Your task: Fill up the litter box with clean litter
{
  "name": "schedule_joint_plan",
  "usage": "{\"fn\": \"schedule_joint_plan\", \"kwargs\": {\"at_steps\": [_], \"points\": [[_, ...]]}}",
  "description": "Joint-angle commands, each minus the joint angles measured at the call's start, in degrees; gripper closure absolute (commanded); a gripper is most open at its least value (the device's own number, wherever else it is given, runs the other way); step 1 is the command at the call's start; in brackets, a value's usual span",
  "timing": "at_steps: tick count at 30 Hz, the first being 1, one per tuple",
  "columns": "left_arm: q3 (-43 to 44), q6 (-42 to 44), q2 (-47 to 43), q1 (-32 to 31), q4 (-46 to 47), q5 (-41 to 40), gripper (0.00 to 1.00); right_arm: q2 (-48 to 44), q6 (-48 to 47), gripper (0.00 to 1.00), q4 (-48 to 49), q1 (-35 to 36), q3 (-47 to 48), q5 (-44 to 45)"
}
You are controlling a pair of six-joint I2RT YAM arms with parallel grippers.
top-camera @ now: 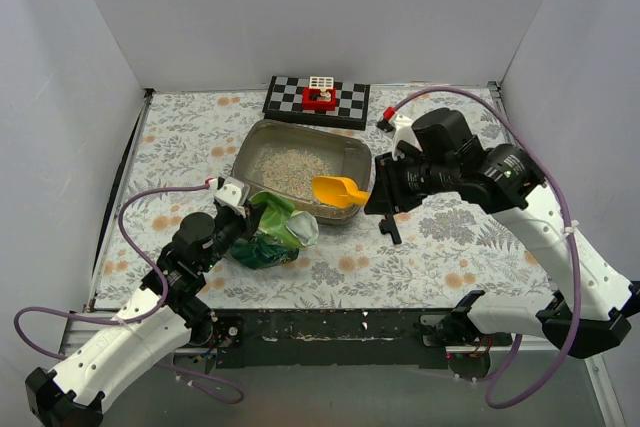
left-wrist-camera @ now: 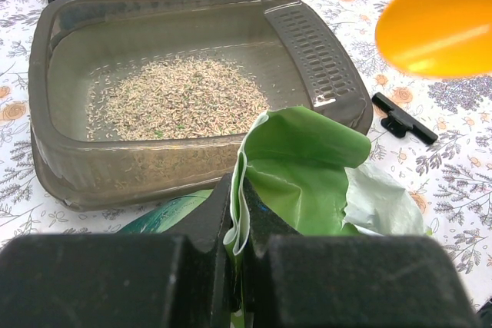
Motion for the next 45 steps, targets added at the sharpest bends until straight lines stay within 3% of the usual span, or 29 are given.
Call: {"fn": "schedule_joint_plan", "kwargs": {"at_steps": [1,10,22,27,37,45], "points": [[0.9,-0.1,0.2,0.2,-2.4,-1.0,1.0,-1.1,0.9,0.99,3.9,0.1,-4.6,-6.1],[0.8,0.1,-0.6,0.2,-2.4,-1.7,1.0,-2.0,2.3,0.99,10.8,0.2,-13.7,-11.0],[0.9,0.2,-1.6,0.1,-2.3,-1.4,1.0,5.0,4.1,0.99,18.2,1.4,-18.4,-14.9],[0.9,0.2,-2.2,0.1,-2.3,-1.1,1.0,10.8,5.1,0.99,20.1,1.4,-17.9,-17.4],[1.0,0.2,-1.9,0.2,-2.2,-0.3,1.0,26.9,2.9,0.99,14.8,1.4,-11.5,-22.1],[0.9,0.2,-2.6,0.1,-2.0,0.5,1.0,37.9,3.7,0.99,23.1,1.3,-13.4,-31.0]]}}
